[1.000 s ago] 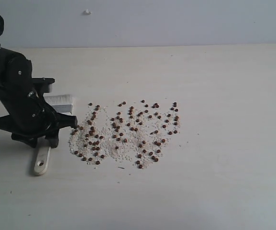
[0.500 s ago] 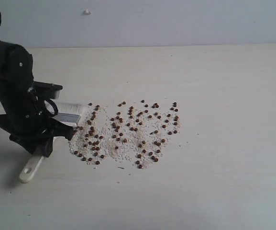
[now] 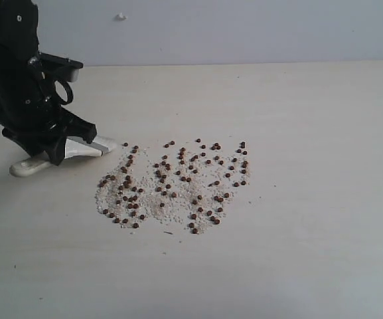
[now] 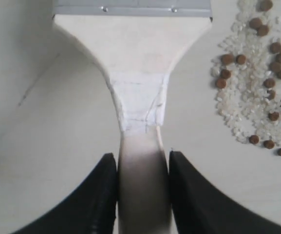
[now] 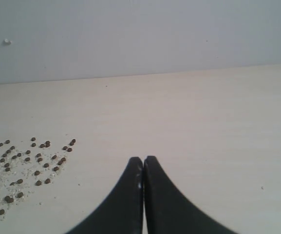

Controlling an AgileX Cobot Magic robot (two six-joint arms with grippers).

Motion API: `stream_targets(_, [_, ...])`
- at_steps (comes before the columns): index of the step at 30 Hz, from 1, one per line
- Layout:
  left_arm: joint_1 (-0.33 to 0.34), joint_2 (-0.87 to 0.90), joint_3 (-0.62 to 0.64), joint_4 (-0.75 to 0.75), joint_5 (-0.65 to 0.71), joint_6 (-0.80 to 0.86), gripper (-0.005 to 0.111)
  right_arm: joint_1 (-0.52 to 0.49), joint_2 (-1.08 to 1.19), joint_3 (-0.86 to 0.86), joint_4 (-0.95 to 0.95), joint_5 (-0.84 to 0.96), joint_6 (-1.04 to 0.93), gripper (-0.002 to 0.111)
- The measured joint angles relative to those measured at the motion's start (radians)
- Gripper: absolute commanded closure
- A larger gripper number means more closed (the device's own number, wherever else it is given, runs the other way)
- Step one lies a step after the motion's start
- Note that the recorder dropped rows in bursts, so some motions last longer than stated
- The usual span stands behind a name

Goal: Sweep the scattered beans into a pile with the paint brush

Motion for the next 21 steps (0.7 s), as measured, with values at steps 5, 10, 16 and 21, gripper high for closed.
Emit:
stream_targets(5, [0.000,0.000,-0.056,0.016,0.019,0.002,0.107,0.000,0.000,0.000,0.000,0.000,0.000,0.108])
stream_targets(10, [0.000,0.000,-0.103,0.025,0.023,0.017,0.107,0.000,0.000,0.000,0.000,0.000,0.000,0.108])
stream_targets(16, [0.000,0.000,-0.140,0.061,0.013,0.026,0.107,0.000,0.000,0.000,-0.071,-0.092,-0.062,0.108])
stream_targets(21, [0.000,0.000,-0.165,0.093,-0.009,0.028,0.107,0.000,0.000,0.000,-0.078,-0.327,-0.089,0.108])
